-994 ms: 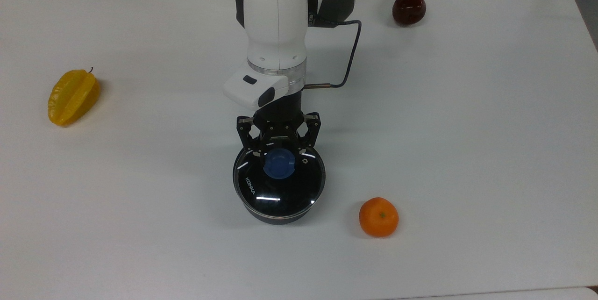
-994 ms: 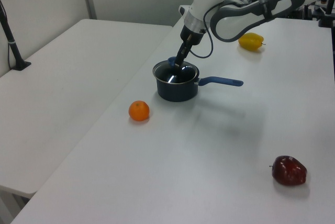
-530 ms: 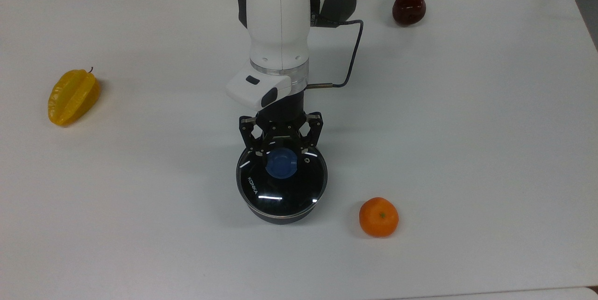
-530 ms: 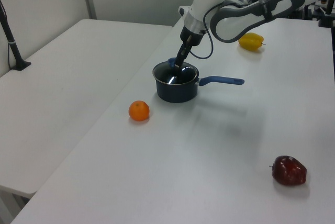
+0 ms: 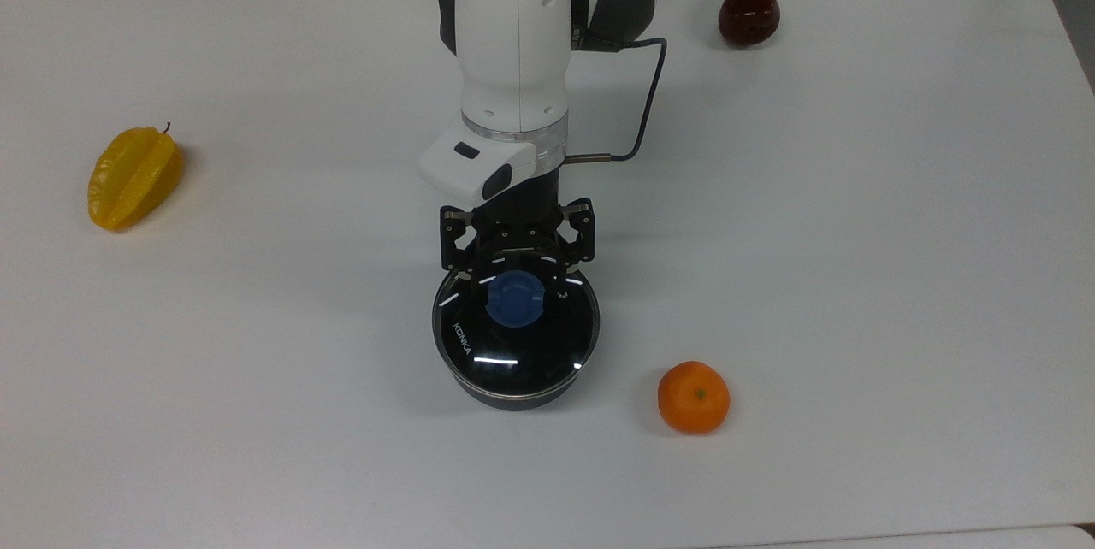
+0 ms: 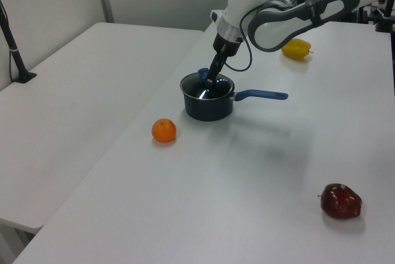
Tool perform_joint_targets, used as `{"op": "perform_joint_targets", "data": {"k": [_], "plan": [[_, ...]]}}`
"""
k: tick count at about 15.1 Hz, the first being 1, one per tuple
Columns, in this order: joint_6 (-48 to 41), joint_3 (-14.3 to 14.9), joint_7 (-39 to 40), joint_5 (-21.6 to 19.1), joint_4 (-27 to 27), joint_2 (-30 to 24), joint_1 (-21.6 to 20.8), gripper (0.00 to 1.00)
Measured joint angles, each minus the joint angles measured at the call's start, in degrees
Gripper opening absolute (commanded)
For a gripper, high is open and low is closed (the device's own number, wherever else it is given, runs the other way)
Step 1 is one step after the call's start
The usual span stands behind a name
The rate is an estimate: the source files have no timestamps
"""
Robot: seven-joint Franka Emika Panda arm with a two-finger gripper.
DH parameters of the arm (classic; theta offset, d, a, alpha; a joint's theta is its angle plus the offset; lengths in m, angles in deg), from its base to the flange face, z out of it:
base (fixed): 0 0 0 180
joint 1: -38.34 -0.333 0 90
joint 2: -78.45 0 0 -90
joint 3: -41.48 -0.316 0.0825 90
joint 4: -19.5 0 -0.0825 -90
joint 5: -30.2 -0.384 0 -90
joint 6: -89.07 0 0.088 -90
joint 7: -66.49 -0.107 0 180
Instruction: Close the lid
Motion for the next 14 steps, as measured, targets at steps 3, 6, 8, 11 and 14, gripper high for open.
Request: {"op": "perform_joint_targets", "data": {"k": [3, 6, 8, 11, 14], "plan": [[-2.2, 0.0, 0.0, 0.0, -0.2, -0.3, 0.0, 1.00], [-7.1, 0.2, 0.0, 0.0, -0.1, -2.5, 0.0, 1.00], [-12.8, 0.7, 0.0, 0.0, 0.8, -6.1, 0.1, 1.00], [-25.0, 1.0, 0.0, 0.8, 3.0, -13.1, 0.4, 1.00], [-36.4, 1.0, 0.0, 2.5, 4.7, -19.8, 0.9, 1.00]]}}
